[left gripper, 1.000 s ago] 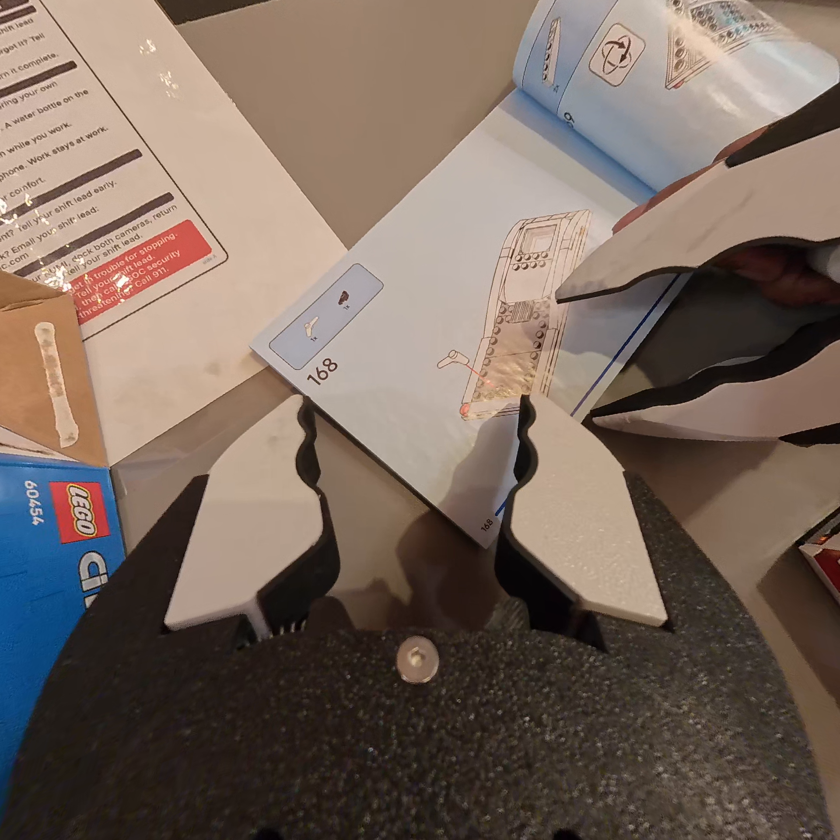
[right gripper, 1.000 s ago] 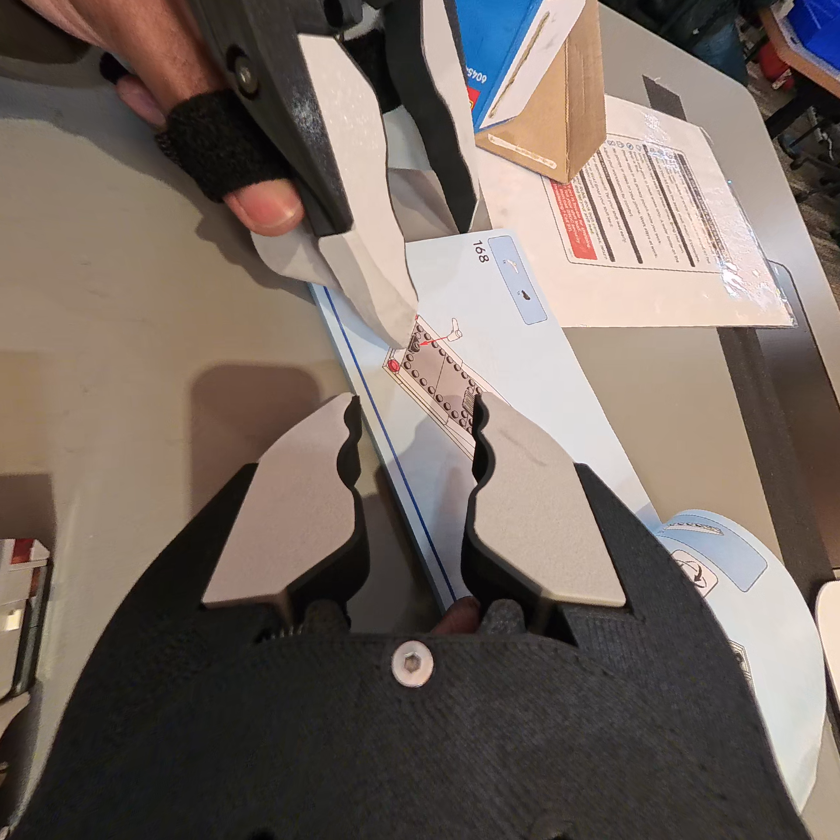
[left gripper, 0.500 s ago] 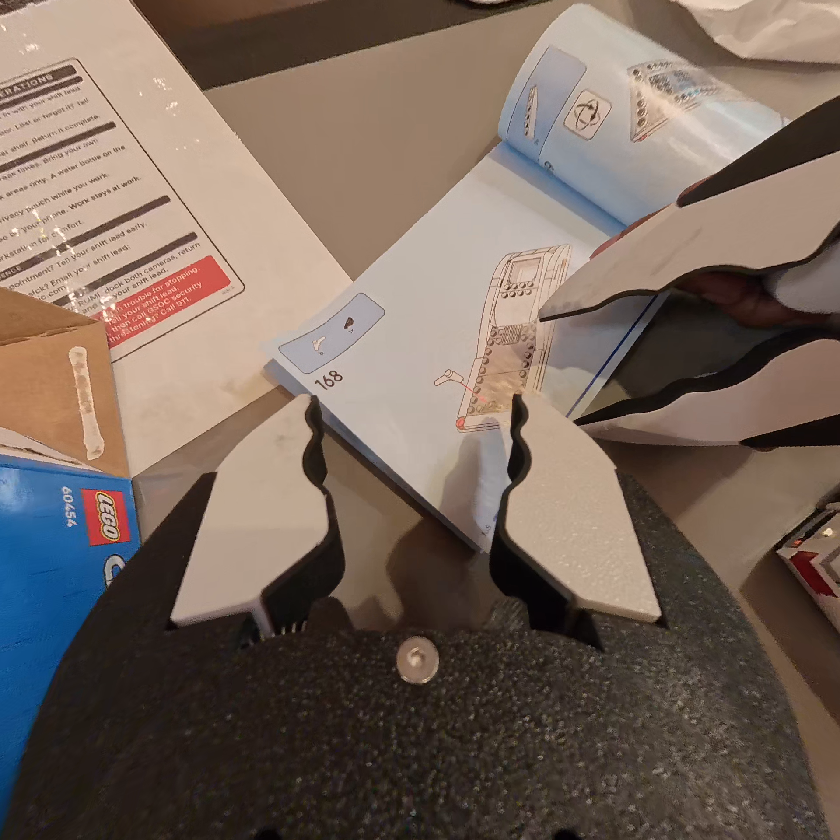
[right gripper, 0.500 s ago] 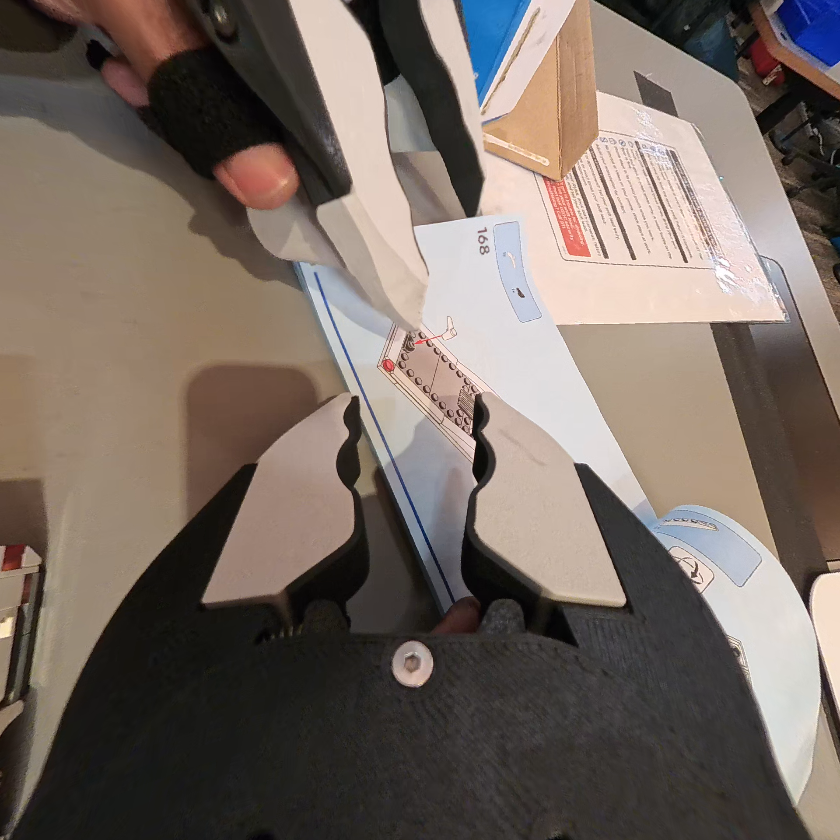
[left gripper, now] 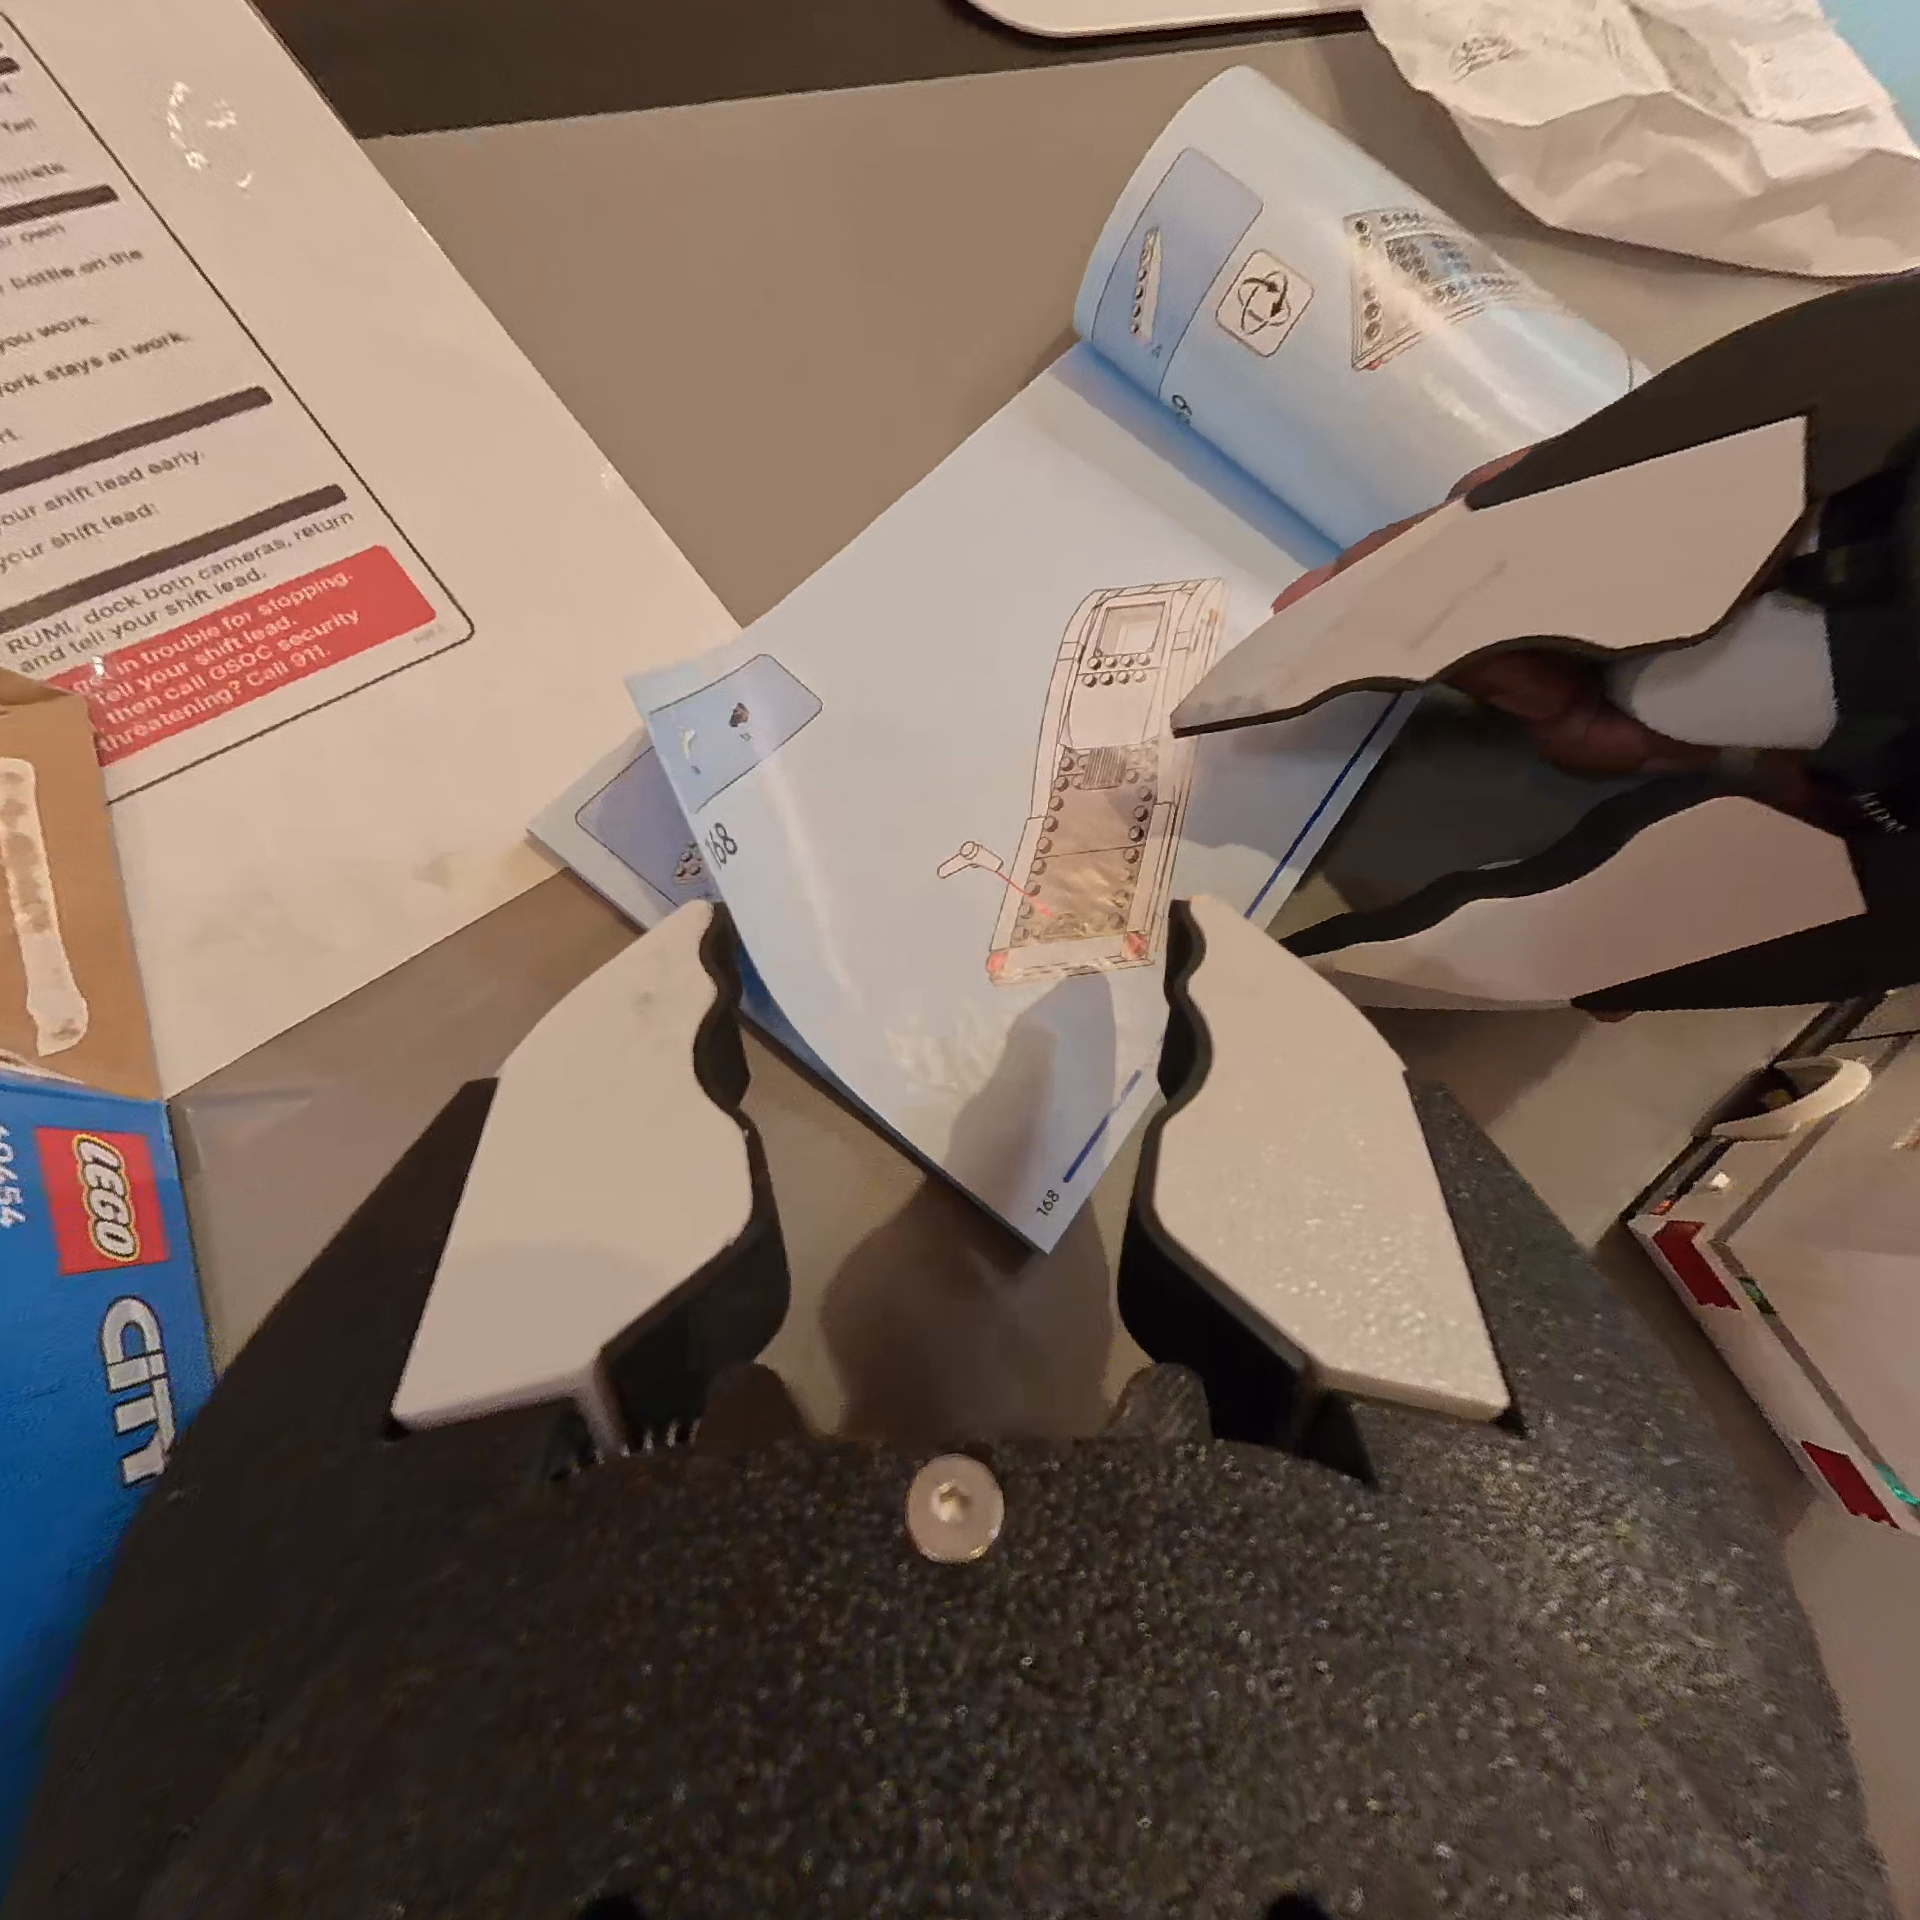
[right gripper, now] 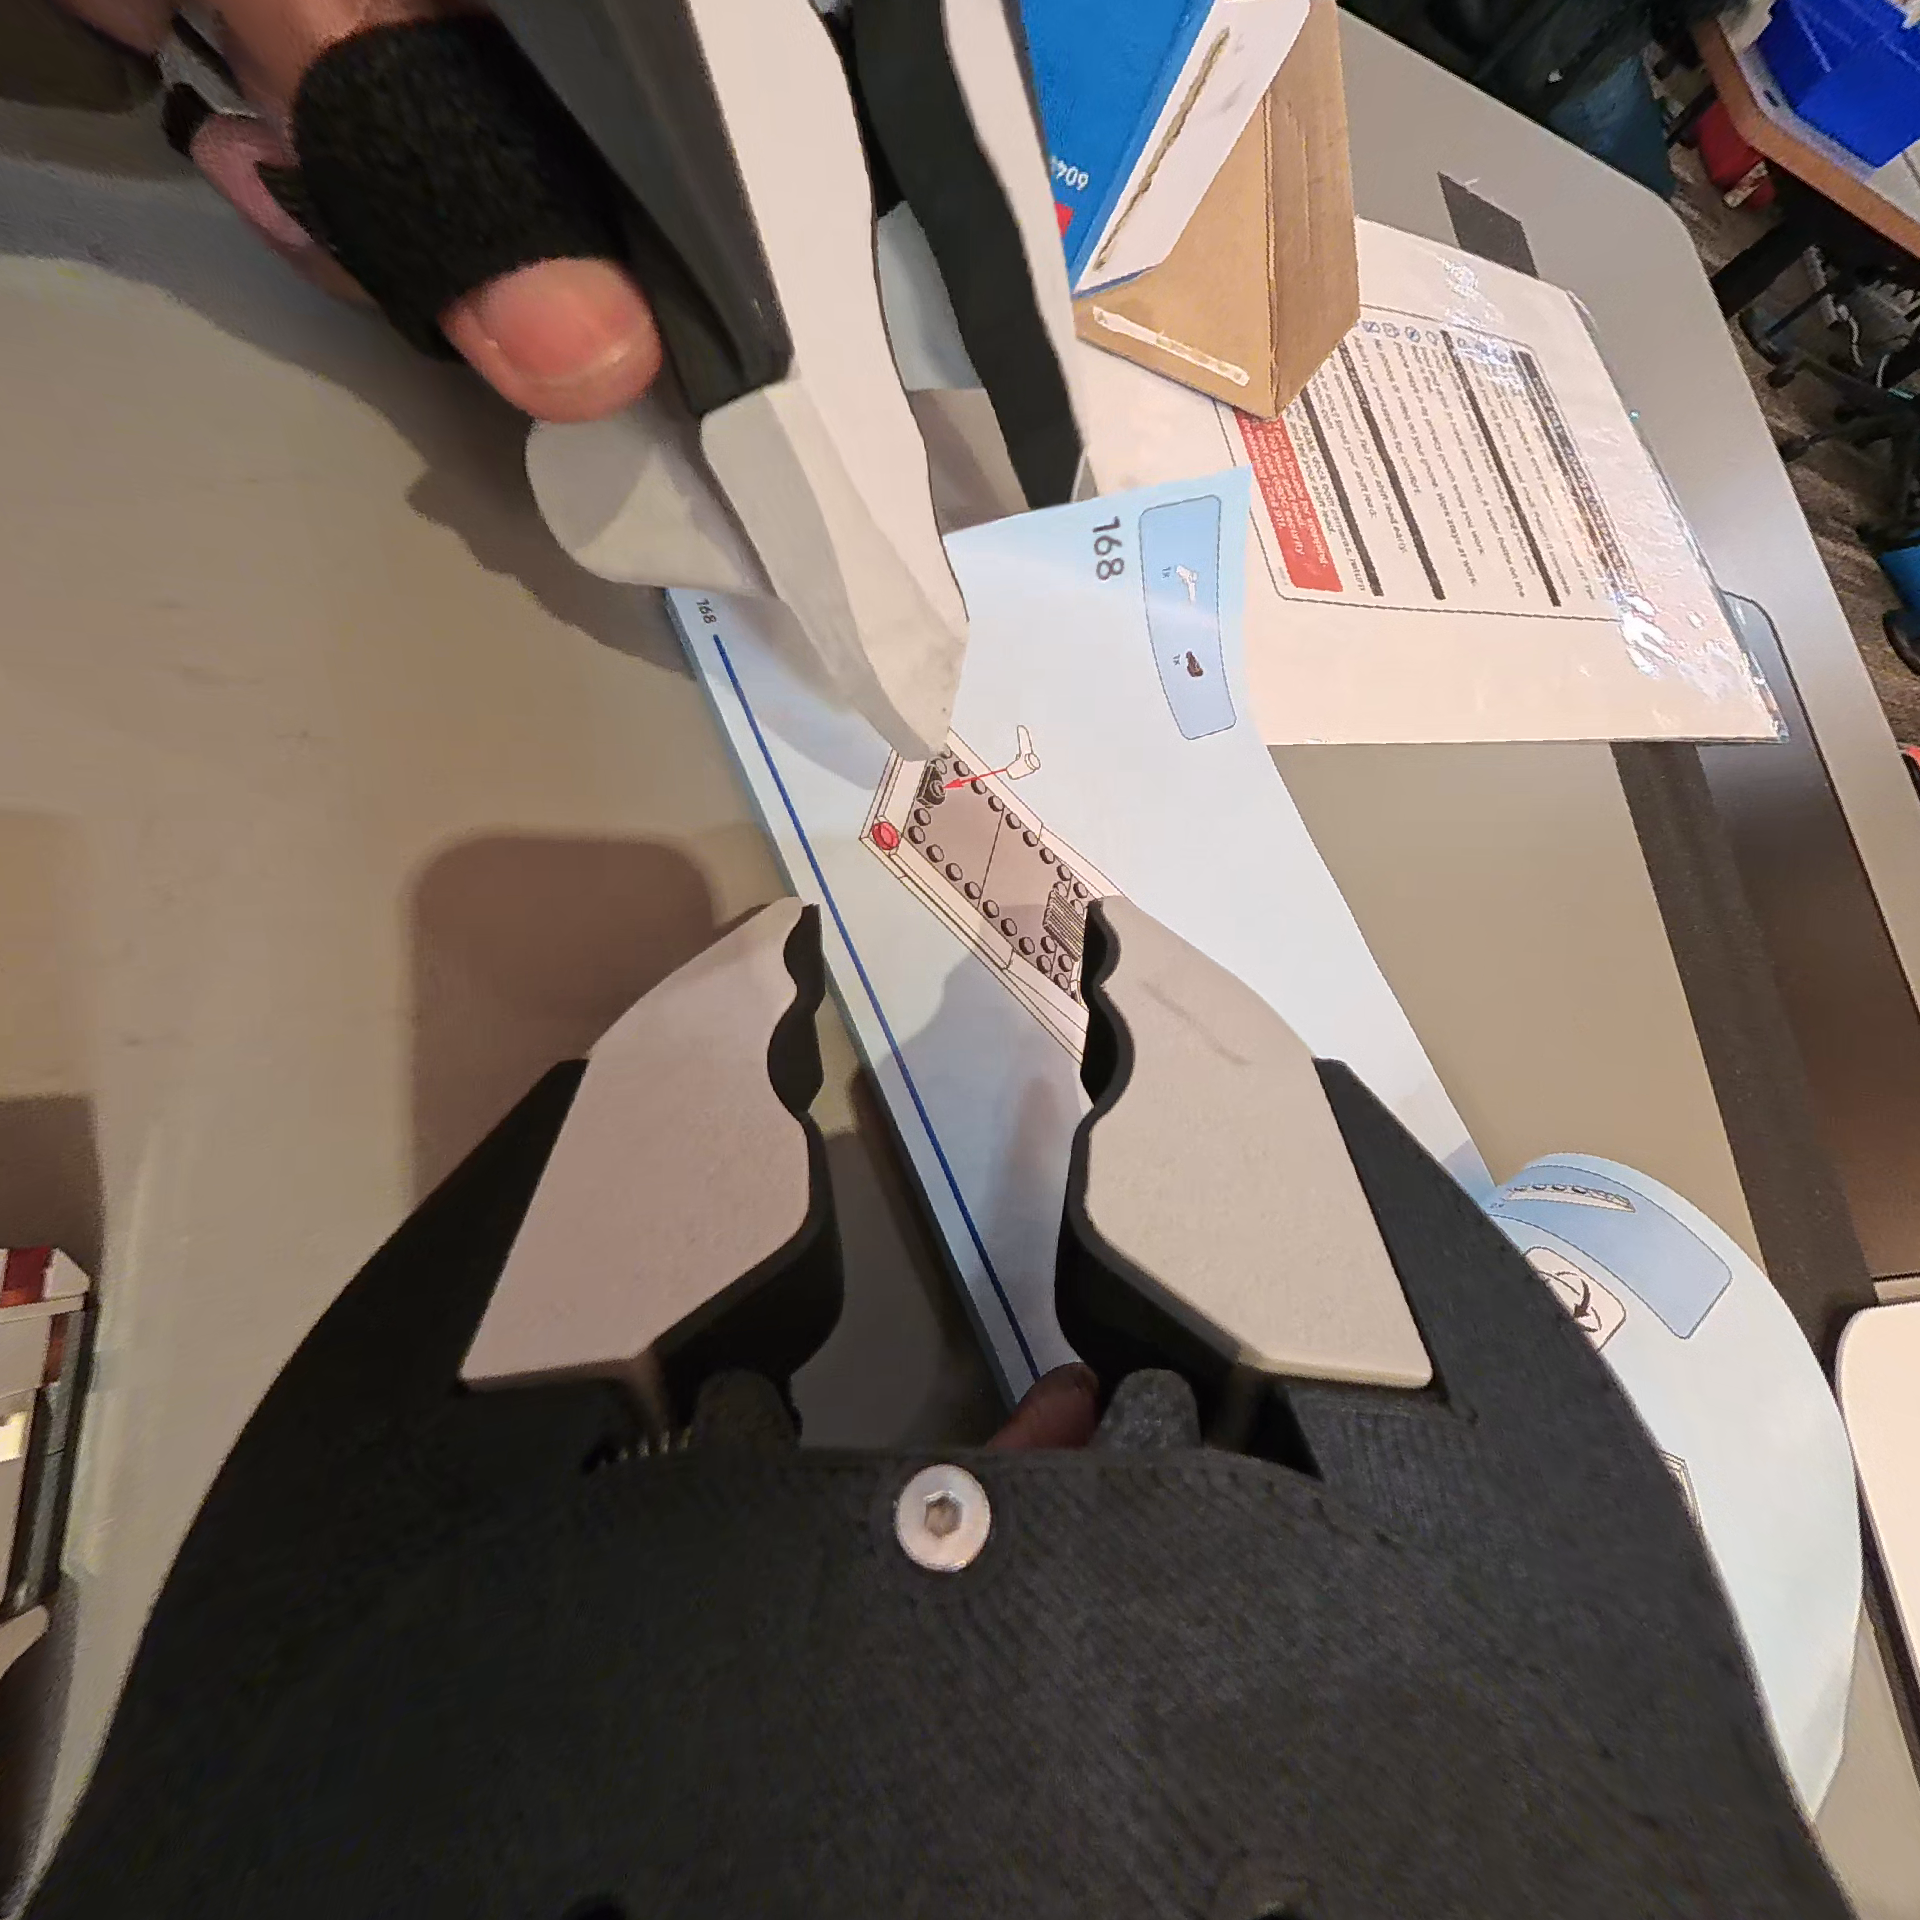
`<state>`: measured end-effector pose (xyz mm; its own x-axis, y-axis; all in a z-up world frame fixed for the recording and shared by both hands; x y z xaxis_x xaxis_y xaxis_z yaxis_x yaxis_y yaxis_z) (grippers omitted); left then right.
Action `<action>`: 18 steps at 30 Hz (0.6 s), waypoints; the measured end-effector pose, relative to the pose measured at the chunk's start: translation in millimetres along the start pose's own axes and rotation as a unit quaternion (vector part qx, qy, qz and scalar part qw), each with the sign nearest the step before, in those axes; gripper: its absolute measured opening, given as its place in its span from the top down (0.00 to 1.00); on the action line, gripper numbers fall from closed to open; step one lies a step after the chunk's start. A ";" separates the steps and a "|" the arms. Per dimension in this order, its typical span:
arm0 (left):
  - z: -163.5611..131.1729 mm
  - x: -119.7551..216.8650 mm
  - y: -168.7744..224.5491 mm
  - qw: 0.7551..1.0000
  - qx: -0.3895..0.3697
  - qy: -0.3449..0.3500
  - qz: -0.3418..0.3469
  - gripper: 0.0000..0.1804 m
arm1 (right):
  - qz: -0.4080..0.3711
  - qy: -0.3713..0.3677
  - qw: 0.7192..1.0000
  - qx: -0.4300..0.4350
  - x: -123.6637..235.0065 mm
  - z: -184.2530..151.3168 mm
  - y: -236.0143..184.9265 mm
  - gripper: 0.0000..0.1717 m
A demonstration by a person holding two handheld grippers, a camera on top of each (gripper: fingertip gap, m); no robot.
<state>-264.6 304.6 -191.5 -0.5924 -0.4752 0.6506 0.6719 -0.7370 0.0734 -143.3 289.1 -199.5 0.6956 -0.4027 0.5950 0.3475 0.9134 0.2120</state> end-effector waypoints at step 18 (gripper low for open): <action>15.8 5.3 39.8 0.990 -0.070 0.049 -0.110 0.59 | -0.002 0.096 0.992 -0.085 21.0 11.4 13.6 0.72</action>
<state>-233.9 280.4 -173.1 -0.7625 -0.3352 0.5535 0.4576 -0.8841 0.0950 -131.1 293.7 -175.3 0.7955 -0.4254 0.4316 0.4405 0.8950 0.0702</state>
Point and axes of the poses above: each gripper's, where its closed fingertips meet, x back along the fingers, z out of its top, y = z × x across the jaws, the point moved 6 cm from there along x, back along the fingers, and after that the axes turned 10 degrees about -x, right-handed, at the moved point
